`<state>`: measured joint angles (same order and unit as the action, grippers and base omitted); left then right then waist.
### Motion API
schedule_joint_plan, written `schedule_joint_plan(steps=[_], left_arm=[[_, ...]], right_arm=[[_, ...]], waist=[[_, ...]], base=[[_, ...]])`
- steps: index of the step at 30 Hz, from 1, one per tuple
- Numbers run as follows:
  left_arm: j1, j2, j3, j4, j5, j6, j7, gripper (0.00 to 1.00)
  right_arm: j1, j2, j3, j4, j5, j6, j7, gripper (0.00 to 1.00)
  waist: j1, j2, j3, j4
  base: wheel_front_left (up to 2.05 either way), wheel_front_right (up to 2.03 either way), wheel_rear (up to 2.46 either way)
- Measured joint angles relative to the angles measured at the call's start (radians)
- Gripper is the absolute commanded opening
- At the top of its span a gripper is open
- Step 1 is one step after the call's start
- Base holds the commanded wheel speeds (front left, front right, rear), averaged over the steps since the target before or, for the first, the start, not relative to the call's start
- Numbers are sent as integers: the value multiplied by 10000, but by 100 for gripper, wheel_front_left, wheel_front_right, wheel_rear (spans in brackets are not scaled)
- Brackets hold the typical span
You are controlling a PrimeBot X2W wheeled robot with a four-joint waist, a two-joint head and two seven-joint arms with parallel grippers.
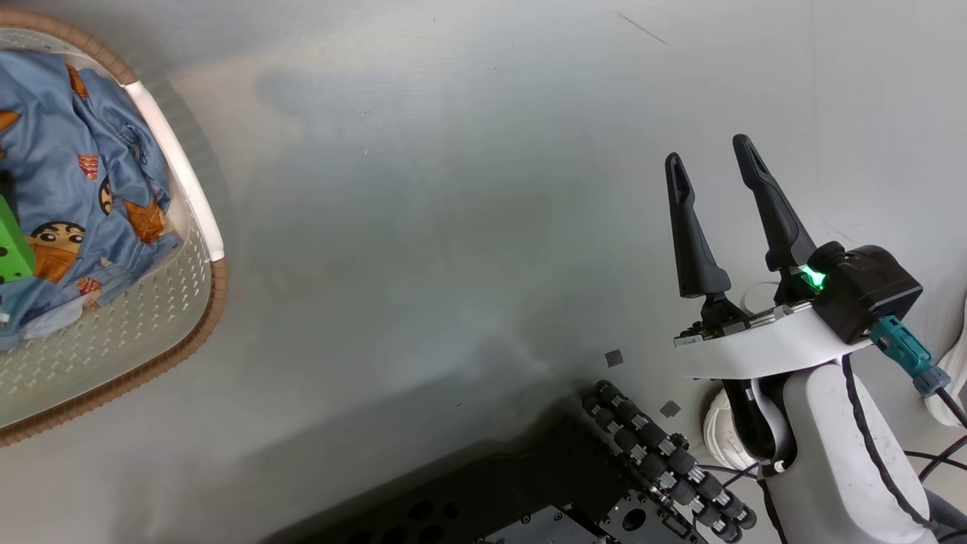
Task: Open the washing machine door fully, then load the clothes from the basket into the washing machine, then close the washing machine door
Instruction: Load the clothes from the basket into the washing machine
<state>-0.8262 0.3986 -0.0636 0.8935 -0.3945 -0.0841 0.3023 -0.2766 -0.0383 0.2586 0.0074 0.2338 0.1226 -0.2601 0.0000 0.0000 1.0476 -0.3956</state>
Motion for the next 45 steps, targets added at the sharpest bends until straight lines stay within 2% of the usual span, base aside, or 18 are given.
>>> schedule_joint_plan(steps=[4,5,7,8,9,10,24,32,45], left_arm=[[-74,-21,-59,140,71,-6,-84,100],[-114,-25,-77,196,73,-6,-104,91],[-181,-31,-125,286,104,-6,-198,58],[-197,-33,-161,314,163,-6,-234,47],[-206,-33,-213,341,247,-6,-261,15],[-220,-35,-272,366,322,-6,-320,0],[-452,-334,-98,853,299,-6,-1068,0],[-277,-378,303,949,-123,-6,-2054,0],[752,-2071,192,1214,-472,-226,-3542,0]], right_arm=[[103,0,-69,-50,0,0,0,100],[151,0,-86,-65,-2,0,0,100],[205,0,-107,-73,0,0,0,100],[205,0,-119,-90,0,0,0,100],[205,2,-130,-115,0,0,0,100],[205,2,-148,-134,0,0,0,100],[85,2,-228,-211,215,0,0,100],[-628,23,-104,-54,430,0,0,100],[-689,6,-1227,493,247,0,0,100]], waist=[[0,0,37,24],[0,0,48,32],[0,0,68,48],[0,0,79,56],[0,0,89,64],[0,0,98,70],[0,0,145,163],[0,0,-38,154],[0,0,-1111,672]], base=[[0,0,0],[0,0,0],[0,0,0],[0,0,0],[0,0,0],[0,0,0],[0,0,0],[0,0,0],[0,0,0]])
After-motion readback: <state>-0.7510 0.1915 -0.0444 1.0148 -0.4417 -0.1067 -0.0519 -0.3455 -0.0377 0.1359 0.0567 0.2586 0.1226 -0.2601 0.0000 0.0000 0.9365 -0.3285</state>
